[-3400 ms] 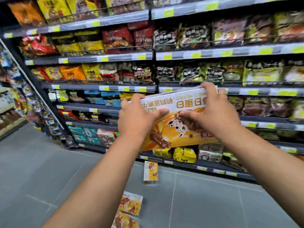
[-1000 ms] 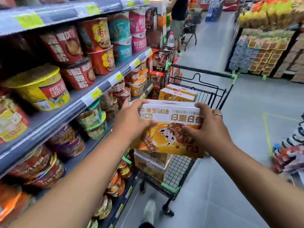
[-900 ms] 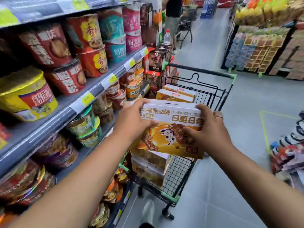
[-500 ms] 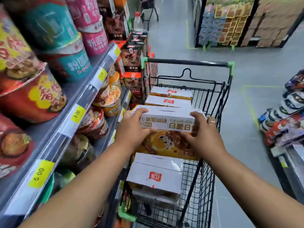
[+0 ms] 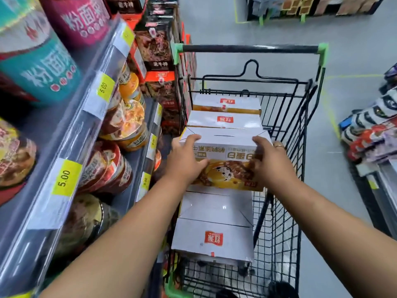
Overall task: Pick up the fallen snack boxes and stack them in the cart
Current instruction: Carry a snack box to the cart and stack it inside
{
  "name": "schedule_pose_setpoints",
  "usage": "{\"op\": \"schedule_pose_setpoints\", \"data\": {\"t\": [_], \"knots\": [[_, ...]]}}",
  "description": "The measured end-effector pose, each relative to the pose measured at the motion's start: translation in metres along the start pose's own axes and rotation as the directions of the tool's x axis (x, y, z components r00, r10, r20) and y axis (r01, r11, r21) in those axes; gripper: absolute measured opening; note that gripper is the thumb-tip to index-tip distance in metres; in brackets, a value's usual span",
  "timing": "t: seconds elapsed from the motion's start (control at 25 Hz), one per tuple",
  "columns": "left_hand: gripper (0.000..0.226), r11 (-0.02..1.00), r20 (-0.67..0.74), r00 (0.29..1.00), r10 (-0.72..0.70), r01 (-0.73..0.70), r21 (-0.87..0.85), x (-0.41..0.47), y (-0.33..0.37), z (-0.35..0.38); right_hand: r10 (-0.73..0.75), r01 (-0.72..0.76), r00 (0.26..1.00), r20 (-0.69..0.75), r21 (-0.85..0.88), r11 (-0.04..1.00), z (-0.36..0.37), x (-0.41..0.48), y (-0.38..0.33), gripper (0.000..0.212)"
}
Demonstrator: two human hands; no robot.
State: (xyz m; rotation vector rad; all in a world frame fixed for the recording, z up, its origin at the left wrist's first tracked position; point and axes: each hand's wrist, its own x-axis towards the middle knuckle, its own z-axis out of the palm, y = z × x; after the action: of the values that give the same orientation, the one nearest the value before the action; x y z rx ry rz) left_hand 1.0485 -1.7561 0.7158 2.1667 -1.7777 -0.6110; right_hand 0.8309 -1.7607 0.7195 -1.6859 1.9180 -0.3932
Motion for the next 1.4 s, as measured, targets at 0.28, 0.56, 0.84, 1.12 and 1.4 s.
{"op": "schedule_pose_setpoints", "data": {"t": [0.28, 0.56, 0.84, 1.12, 1.4], "knots": [[0.066, 0.995, 0.085, 0.996, 0.019, -0.011, -0.102, 0.021, 0.011, 0.019, 0.064, -0.065, 0.931, 0.359, -0.009, 0.998, 0.007, 0.017, 0.018, 0.078], [0.062, 1.000, 0.096, 0.995, 0.024, -0.024, 0.002, 0.014, 0.005, 0.024, 0.051, -0.056, 0.926, 0.374, 0.003, 0.998, 0.004, 0.010, 0.023, 0.085], [0.066, 0.982, 0.098, 0.983, 0.152, -0.162, 0.101, -0.013, 0.046, 0.020, 0.051, -0.067, 0.963, 0.265, 0.054, 0.996, -0.002, -0.018, 0.025, 0.091], [0.066, 0.928, 0.122, 0.925, 0.360, -0.368, 0.052, -0.051, 0.128, 0.031, 0.140, -0.149, 0.985, 0.098, 0.087, 0.985, -0.051, -0.067, 0.071, 0.090], [0.067, 0.823, 0.173, 0.812, 0.558, -0.568, 0.011, -0.130, 0.226, 0.064, 0.298, -0.289, 0.954, -0.040, 0.143, 0.946, -0.120, -0.154, 0.150, 0.086]]}}
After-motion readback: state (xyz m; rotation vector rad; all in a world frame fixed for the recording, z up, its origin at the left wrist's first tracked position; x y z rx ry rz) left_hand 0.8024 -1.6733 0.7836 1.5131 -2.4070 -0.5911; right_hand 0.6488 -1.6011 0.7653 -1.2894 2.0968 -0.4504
